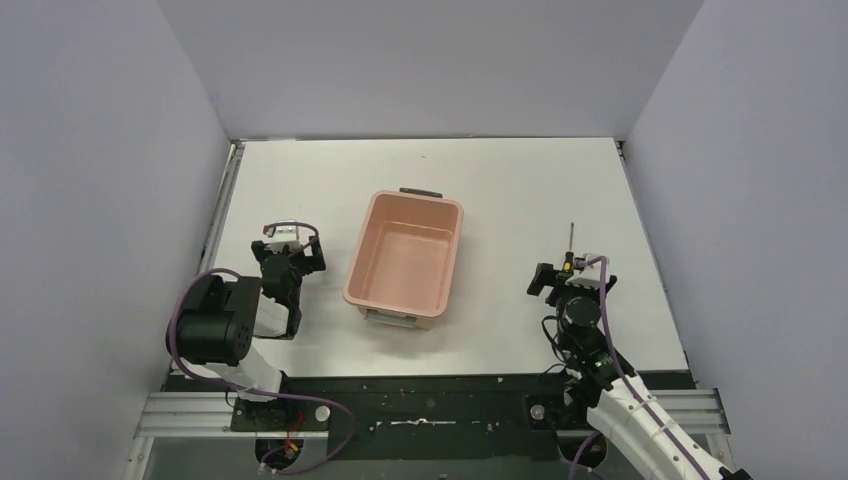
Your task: Put the screwdriver in the bin
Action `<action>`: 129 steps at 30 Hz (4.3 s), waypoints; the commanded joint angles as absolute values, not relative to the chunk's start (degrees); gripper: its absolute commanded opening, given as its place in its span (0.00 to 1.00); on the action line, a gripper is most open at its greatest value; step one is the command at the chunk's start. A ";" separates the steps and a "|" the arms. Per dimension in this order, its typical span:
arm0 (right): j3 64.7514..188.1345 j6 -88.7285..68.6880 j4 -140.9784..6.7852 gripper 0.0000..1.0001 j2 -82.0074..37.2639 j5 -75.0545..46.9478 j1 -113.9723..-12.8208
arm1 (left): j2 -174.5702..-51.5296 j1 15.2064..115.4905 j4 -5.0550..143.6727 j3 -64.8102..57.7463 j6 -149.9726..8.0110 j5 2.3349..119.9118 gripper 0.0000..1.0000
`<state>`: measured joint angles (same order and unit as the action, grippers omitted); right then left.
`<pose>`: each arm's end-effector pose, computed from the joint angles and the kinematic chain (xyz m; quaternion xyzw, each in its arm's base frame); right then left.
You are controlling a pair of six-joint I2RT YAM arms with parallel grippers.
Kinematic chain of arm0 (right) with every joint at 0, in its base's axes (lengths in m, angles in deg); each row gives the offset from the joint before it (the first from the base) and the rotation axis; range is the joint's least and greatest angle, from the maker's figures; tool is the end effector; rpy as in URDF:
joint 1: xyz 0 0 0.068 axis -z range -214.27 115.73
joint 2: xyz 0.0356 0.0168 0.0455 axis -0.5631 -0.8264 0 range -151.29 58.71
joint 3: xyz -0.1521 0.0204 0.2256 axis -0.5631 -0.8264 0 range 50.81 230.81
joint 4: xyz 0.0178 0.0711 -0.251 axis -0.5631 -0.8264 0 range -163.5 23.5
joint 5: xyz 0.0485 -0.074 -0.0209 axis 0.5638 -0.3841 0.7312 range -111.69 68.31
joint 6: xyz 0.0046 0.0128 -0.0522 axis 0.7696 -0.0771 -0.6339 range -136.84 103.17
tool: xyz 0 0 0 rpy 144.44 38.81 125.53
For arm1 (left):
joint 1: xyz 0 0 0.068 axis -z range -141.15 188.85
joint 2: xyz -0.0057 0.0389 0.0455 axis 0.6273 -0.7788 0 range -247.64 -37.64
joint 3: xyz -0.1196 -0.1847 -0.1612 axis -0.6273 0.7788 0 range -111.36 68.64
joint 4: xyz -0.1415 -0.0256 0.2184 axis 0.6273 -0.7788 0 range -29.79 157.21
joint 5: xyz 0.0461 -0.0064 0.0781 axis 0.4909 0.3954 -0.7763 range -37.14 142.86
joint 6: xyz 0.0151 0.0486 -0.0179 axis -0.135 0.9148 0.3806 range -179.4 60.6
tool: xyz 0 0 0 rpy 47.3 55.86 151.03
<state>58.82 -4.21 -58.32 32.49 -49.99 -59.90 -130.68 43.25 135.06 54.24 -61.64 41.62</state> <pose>0.1320 0.0447 0.1922 0.0719 0.7560 0.0273 0.6501 0.2478 -0.0121 0.1283 -0.0480 0.7678 0.0386 0.6378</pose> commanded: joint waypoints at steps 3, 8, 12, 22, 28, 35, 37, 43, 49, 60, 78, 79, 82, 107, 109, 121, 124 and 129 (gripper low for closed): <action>64.08 -3.57 -56.54 1.00 30.51 -52.27 -60.01 | -129.93 43.05 136.42 54.05 -61.12 42.32 0.97; 82.72 -5.57 -68.67 1.00 18.08 -57.11 -59.46 | -129.95 43.07 136.44 54.05 -61.10 42.34 0.97; 99.84 -4.47 -81.61 1.00 4.49 -56.77 -55.04 | -129.94 43.07 136.45 54.05 -61.09 42.32 0.97; 123.58 -4.32 -102.56 0.97 -31.17 -24.19 -30.63 | -129.95 43.07 136.49 54.05 -61.10 42.33 0.97; 116.84 -3.86 -98.02 0.84 -40.28 -20.69 -29.70 | -129.94 43.02 136.52 54.05 -61.14 42.32 0.97; 109.62 -2.52 -92.79 0.50 -43.70 -24.37 -29.70 | -129.98 43.07 136.44 54.05 -61.12 42.31 0.97; 110.09 -2.67 -93.92 0.23 -44.47 -24.87 -29.70 | -129.98 43.07 136.46 54.05 -61.13 42.31 0.97; 123.25 -3.12 -108.80 0.00 -41.66 -24.26 -30.26 | -130.00 43.07 136.48 54.05 -61.14 42.31 0.97; 152.25 -3.58 -136.62 0.00 -43.68 -26.10 -33.76 | -129.99 43.07 136.40 54.05 -61.13 42.31 0.97; 170.68 6.02 -140.10 0.00 -42.24 -18.02 -42.60 | -129.98 43.07 136.39 54.05 -61.08 42.32 0.97; 144.70 21.93 -98.82 0.00 -36.69 -25.86 -79.61 | -129.93 43.07 136.45 54.05 -61.14 42.32 0.97; 142.42 22.15 -97.74 0.00 -37.12 -27.39 -81.08 | -129.96 43.07 136.41 54.04 -61.10 42.35 0.97; 137.89 22.17 -96.42 0.00 -40.23 -30.02 -84.15 | -129.96 43.07 136.39 54.05 -61.11 42.32 0.97; 139.39 23.23 -100.29 0.59 -49.03 -42.16 -89.89 | -130.00 43.07 136.45 54.05 -61.11 42.32 0.97; 141.15 22.12 -101.22 0.64 -46.62 -43.62 -90.34 | -130.00 43.06 136.38 54.05 -61.12 42.32 0.97; 131.17 -2.53 -85.48 1.00 -23.20 -54.40 -89.22 | -129.93 43.07 136.43 54.05 -61.13 42.32 0.97; 118.51 -9.75 -72.34 1.00 -14.67 -58.38 -85.02 | -129.93 43.05 136.43 54.05 -61.13 42.35 0.97; 97.16 -12.79 -55.76 1.00 -2.85 -58.01 -71.97 | -129.93 43.07 136.46 54.05 -61.15 42.29 0.97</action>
<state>108.61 -6.66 -70.84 -7.66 -54.40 -80.18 -130.68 43.25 135.06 54.24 -61.62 41.59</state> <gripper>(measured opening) 0.999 0.974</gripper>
